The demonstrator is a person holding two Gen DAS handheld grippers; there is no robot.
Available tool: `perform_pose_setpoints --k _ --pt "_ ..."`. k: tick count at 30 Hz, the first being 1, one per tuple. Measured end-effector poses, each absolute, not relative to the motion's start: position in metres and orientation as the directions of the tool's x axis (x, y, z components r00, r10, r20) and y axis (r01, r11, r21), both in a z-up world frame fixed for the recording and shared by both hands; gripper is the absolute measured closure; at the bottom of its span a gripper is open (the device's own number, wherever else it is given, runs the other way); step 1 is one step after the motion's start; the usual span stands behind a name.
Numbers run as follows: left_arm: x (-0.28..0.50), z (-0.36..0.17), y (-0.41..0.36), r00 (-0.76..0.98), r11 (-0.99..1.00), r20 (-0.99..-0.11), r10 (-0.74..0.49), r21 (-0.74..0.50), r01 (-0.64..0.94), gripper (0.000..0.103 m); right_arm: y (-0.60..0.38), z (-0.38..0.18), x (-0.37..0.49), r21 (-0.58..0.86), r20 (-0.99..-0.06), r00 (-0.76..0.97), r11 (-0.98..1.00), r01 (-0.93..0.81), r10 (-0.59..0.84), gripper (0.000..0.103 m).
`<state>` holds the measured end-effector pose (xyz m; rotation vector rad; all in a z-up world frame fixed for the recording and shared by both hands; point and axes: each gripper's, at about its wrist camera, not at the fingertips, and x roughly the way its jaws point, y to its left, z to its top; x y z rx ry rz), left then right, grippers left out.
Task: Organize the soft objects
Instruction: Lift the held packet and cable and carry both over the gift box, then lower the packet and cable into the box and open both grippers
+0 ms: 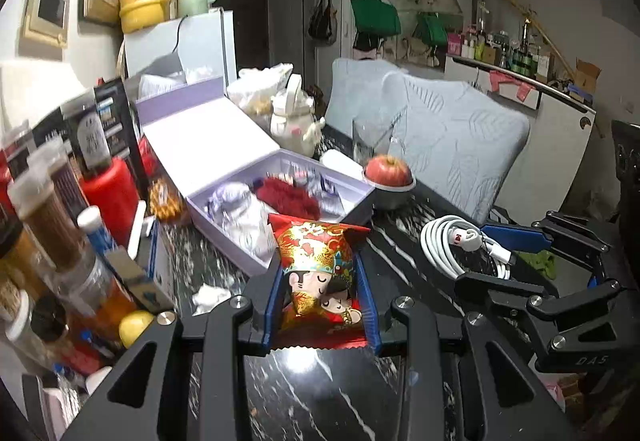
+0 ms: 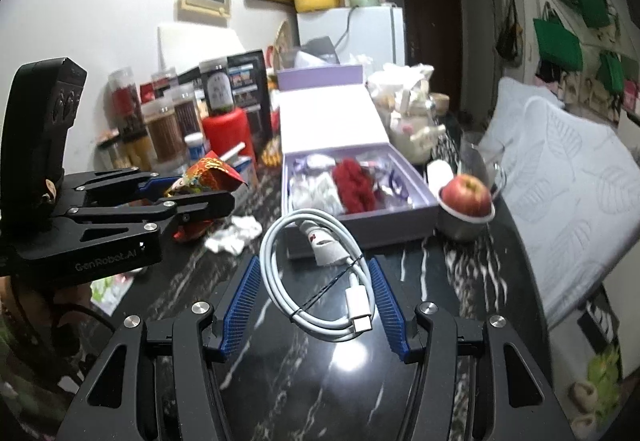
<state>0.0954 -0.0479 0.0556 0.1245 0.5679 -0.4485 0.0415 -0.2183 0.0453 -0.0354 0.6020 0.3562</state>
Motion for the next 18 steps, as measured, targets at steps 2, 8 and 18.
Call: perform_pose_setpoints --k 2,8,18 --pt "0.100 0.062 -0.048 0.759 0.899 -0.535 -0.371 -0.003 0.438 0.070 -0.218 0.052 0.046 0.069 -0.550 0.769 0.935 -0.347 0.326 0.047" --pt "0.126 0.085 -0.046 0.794 0.911 -0.496 -0.353 0.011 0.412 0.070 -0.220 0.072 0.070 0.063 -0.522 0.779 0.926 -0.371 0.348 0.047" --pt "0.180 0.107 -0.048 0.819 0.925 -0.472 -0.326 0.018 0.379 0.070 -0.217 0.098 0.129 0.046 -0.495 0.785 0.913 -0.405 0.373 0.047"
